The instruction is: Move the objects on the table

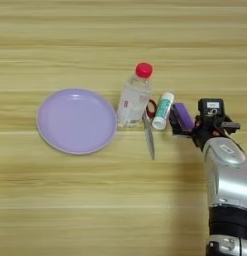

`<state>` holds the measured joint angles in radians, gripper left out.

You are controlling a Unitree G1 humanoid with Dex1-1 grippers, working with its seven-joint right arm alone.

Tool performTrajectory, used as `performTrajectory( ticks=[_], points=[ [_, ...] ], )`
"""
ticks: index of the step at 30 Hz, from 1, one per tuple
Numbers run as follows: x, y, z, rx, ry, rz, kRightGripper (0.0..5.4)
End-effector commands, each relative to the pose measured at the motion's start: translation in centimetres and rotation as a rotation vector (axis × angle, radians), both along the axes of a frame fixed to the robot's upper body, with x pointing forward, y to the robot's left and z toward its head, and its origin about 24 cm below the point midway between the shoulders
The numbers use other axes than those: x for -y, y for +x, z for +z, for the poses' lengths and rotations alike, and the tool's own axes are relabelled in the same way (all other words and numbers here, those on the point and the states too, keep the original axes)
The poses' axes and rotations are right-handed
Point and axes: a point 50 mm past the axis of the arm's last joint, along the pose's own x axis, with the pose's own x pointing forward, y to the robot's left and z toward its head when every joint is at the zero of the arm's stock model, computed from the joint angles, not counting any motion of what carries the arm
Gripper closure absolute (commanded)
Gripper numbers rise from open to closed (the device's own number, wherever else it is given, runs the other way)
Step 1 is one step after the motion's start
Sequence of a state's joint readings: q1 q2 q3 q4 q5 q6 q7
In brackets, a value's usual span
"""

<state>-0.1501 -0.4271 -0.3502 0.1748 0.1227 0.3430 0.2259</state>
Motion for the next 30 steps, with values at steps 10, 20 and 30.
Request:
performTrajectory(
  ticks=[10, 20, 30],
  points=[
    [-2.7, -1.5, 4.3, 0.153, -0.084, 0.112, 0.03],
    [-5.0, -2.6, 4.9, 0.161, -0.050, 0.222, 0.03],
    [-7.2, -2.9, 5.3, 0.162, -0.054, 0.359, 0.03]
  ],
)
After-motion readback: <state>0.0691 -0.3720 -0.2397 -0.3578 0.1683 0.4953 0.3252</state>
